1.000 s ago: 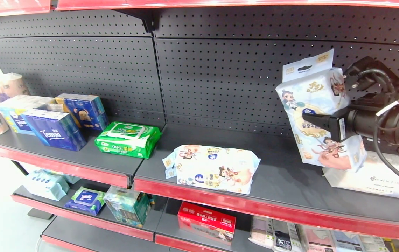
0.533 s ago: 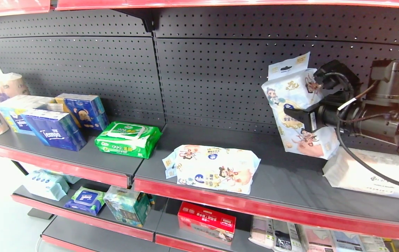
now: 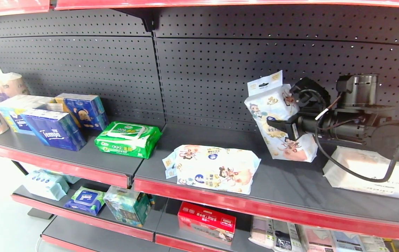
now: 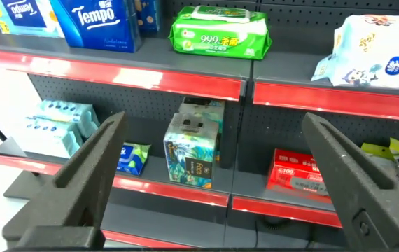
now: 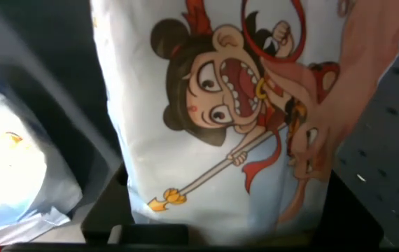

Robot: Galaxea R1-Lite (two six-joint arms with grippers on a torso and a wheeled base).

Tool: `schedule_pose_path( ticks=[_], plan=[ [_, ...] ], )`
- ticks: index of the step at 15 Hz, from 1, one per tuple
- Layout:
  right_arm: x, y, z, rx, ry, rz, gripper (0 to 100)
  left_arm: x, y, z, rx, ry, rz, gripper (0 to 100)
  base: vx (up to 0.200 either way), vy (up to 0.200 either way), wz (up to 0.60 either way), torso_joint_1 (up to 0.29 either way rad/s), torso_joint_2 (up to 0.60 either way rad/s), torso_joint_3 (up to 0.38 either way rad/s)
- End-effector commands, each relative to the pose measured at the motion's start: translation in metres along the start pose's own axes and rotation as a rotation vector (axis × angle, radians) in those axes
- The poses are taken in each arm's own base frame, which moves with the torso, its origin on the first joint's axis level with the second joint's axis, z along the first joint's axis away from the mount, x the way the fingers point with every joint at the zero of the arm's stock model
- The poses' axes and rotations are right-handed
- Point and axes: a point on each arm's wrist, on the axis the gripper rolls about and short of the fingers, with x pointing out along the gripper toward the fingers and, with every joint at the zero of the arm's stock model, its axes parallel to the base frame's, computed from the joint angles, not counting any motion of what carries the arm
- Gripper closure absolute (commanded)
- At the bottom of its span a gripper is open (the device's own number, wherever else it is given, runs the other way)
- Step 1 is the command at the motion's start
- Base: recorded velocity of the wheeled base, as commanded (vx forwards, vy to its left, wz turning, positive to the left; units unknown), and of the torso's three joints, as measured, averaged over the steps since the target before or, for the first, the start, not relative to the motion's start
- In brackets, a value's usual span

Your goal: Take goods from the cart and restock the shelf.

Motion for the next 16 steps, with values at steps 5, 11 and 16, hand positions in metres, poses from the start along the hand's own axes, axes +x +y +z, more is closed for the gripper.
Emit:
schedule_pose_path(
  ticks=[5, 11, 16],
  plan=[
    [0.017, 0.001, -0.006, -0.029, 0.015, 0.132, 100, 0.0, 0.0, 0.0, 0.0, 0.0, -0.001, 0, 0.0, 0.0, 0.0, 0.0, 0.0, 0.0],
    [0.028, 0.001, -0.005, -0.082, -0.002, 0.156, 100, 0.0, 0.0, 0.0, 0.0, 0.0, -0.001, 0, 0.0, 0.0, 0.0, 0.0, 0.0, 0.0],
    [0.032, -0.001, 0.0, -0.095, -0.01, 0.145, 100, 0.0, 0.0, 0.0, 0.0, 0.0, -0.001, 0, 0.0, 0.0, 0.0, 0.0, 0.0, 0.0]
  ],
)
